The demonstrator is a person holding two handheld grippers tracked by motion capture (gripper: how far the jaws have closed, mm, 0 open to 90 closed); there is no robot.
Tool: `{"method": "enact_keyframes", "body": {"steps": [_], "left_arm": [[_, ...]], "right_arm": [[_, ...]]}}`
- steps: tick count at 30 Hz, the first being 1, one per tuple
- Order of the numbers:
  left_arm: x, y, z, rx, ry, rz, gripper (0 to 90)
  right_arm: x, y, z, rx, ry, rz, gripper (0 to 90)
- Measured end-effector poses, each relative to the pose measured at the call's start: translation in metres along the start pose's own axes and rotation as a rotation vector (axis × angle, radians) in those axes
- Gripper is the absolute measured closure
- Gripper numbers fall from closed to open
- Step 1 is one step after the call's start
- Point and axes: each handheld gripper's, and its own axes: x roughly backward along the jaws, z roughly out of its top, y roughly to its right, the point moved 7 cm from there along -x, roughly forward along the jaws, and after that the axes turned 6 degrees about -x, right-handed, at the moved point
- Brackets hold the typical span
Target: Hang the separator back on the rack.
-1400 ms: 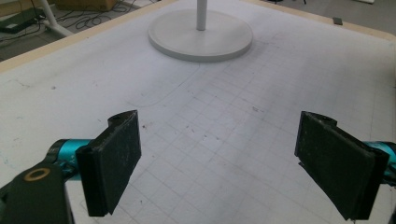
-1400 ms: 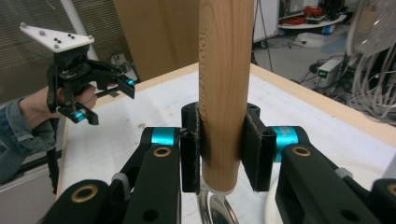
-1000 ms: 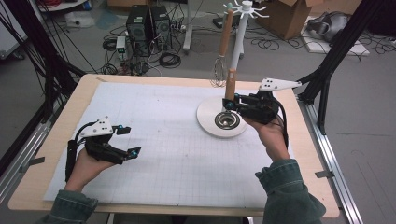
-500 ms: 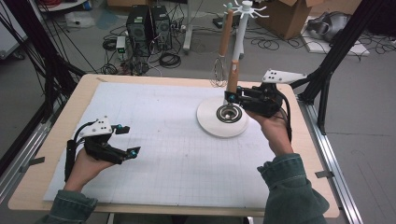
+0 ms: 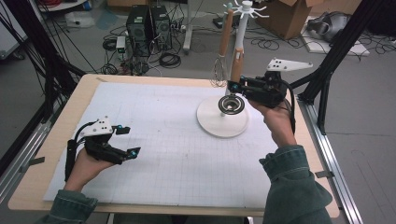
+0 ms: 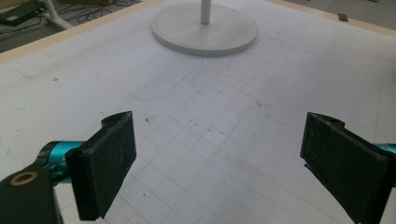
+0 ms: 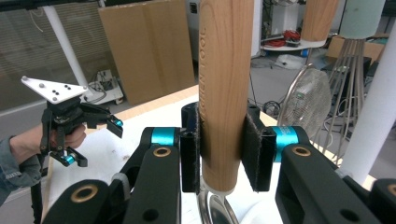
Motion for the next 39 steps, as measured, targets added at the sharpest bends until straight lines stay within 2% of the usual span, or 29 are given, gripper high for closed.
{"method": "enact_keyframes", "body": {"steps": [8,12,17,33,37,39], "left_arm": [[0.000,-0.001,0.000,-0.003,0.001,0.000,10.4],[0.001,-0.001,0.000,0.001,0.003,0.001,10.2],[0.002,-0.002,0.001,-0.003,0.006,0.006,9.9],[0.002,-0.004,-0.002,0.011,0.007,0.009,9.7],[0.003,-0.005,-0.003,0.023,0.009,0.009,9.3],[0.003,-0.005,-0.002,0.015,0.008,0.009,8.9]], "right_arm": [[0.003,0.004,0.015,-0.004,0.014,-0.020,71.5],[0.002,0.006,0.022,-0.006,0.004,-0.032,71.5],[0.001,0.005,0.030,-0.001,0.017,-0.031,71.5],[-0.002,0.012,0.057,0.013,0.002,-0.075,71.5],[-0.002,0.015,0.062,0.007,-0.002,-0.087,71.5],[-0.002,0.018,0.063,-0.005,-0.002,-0.097,71.5]]}}
